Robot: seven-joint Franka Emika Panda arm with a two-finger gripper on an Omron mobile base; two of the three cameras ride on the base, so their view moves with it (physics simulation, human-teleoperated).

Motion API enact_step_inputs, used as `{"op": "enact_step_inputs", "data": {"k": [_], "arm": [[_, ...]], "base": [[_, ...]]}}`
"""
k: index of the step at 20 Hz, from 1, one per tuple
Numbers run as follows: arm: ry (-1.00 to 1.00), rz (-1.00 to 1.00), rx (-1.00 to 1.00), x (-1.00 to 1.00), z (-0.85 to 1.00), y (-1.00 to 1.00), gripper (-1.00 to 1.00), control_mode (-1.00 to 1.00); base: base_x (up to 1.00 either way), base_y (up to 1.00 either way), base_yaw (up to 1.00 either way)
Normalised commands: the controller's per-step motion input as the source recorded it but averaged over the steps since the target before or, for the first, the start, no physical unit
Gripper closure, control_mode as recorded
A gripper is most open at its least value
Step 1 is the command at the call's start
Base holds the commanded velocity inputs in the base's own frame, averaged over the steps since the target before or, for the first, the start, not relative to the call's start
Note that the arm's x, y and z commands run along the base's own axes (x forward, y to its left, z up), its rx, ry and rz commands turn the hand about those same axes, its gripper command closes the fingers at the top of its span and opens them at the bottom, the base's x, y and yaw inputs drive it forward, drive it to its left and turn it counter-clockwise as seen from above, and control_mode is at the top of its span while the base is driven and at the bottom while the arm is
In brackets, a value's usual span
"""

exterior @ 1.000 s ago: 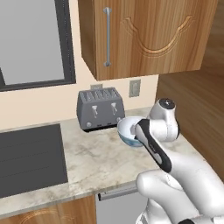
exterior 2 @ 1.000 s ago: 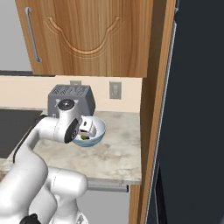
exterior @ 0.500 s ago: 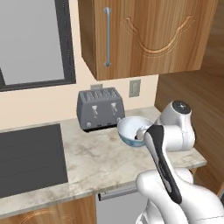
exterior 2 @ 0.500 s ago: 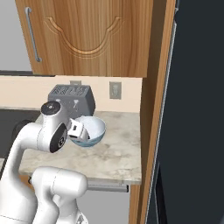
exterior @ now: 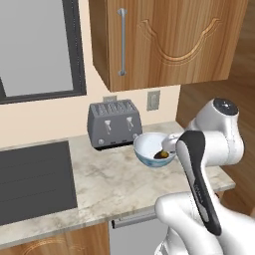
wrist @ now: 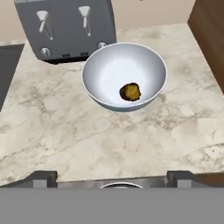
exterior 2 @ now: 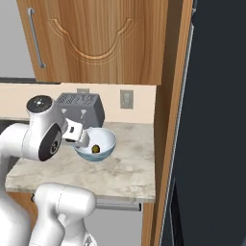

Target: Take the squash, sweet potato, and squash from the freezer and place them in the bowl on the counter.

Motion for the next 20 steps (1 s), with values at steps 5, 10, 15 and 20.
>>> {"op": "enact_step_inputs", "data": {"k": [5, 10, 15, 20], "arm": [[0.0, 0.02, 0.0, -0.67, 0.74, 0.01, -1.0, -1.0], [0.0, -0.01, 0.0, -0.85, 0.68, 0.0, -1.0, -1.0], [0.0, -0.03, -0.03, -0.76, 0.7, 0.0, -1.0, -1.0], [-0.03, 0.0, -0.01, -0.63, 0.55, 0.0, -1.0, -1.0]], "base": [[0.0, 0.0, 0.0], [0.0, 0.0, 0.0], [0.0, 0.0, 0.0], [0.0, 0.0, 0.0]]}}
